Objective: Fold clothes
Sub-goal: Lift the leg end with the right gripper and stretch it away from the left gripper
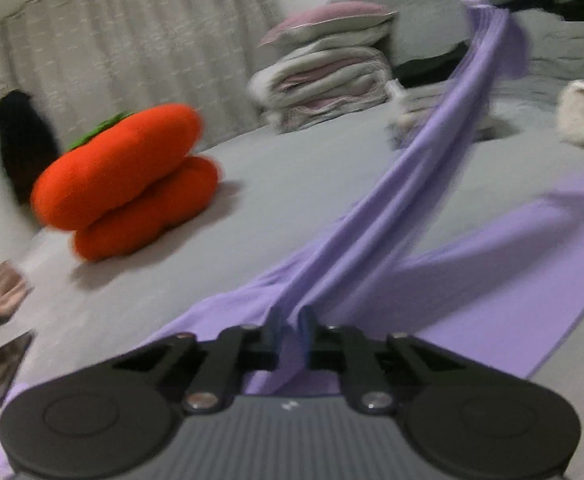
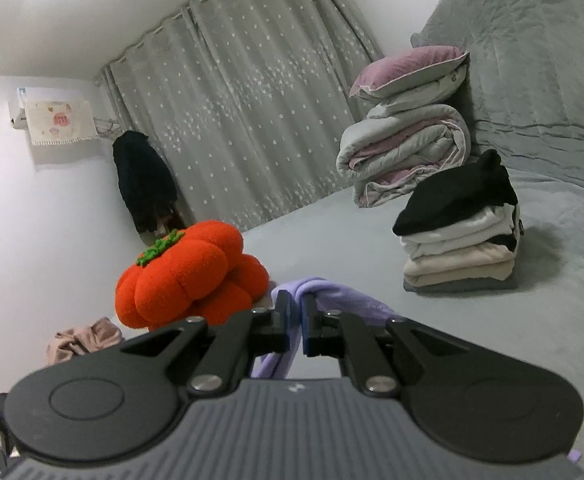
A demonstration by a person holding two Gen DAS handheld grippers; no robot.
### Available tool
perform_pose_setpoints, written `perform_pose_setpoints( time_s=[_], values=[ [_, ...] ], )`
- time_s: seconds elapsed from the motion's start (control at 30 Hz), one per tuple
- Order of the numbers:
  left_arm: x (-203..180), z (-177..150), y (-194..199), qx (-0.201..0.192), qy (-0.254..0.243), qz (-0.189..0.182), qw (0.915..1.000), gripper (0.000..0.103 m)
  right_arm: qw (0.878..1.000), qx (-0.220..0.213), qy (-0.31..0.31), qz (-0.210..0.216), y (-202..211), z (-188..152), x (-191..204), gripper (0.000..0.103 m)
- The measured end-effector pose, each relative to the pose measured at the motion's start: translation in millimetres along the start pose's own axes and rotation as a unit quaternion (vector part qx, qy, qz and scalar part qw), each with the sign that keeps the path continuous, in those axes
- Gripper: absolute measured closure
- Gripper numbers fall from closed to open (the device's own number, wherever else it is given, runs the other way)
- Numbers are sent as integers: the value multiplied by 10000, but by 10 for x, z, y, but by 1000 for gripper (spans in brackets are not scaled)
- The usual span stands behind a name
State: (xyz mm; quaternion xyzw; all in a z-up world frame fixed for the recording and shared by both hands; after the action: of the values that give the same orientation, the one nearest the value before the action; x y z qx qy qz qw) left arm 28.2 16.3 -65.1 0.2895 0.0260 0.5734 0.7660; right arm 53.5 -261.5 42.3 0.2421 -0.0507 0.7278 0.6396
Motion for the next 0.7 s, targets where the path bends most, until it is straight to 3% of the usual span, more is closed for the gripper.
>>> perform_pose_setpoints(
  time_s=[0.2,0.27,0.37,0.43,0.7],
  values=[
    [271,-129,245,-308,77,511,9982,103,9994,203,200,-204,16,-142,-83,96],
    [330,-165,323,-422,34,314,9986,103,9989,275,278,-257,25,-191,-111,96],
    [338,-232,391,-360,-20,-293,9989,89,9983,331,376,-300,57,-231,-125,96],
    [304,-292,385,-230,-125,-586,9979,54,9981,329,413,-313,77,-236,-130,96],
    [82,-313,159,72,-560,-706,9959,56,9982,307,413,-300,92,-251,-90,96]
  ],
)
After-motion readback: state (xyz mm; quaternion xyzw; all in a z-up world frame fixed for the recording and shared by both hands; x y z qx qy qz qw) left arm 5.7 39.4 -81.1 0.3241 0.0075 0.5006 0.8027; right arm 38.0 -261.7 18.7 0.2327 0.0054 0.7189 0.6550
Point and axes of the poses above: each gripper's, at about its wrist camera, not at the fingertips, and y roughly against the way its jaws point, x to its left, z to its top, the point moved 2 cm from there along -y, roughly the way its jaws point, and after that the axes turned 3 degrees about -z, right-handed, at the moved point
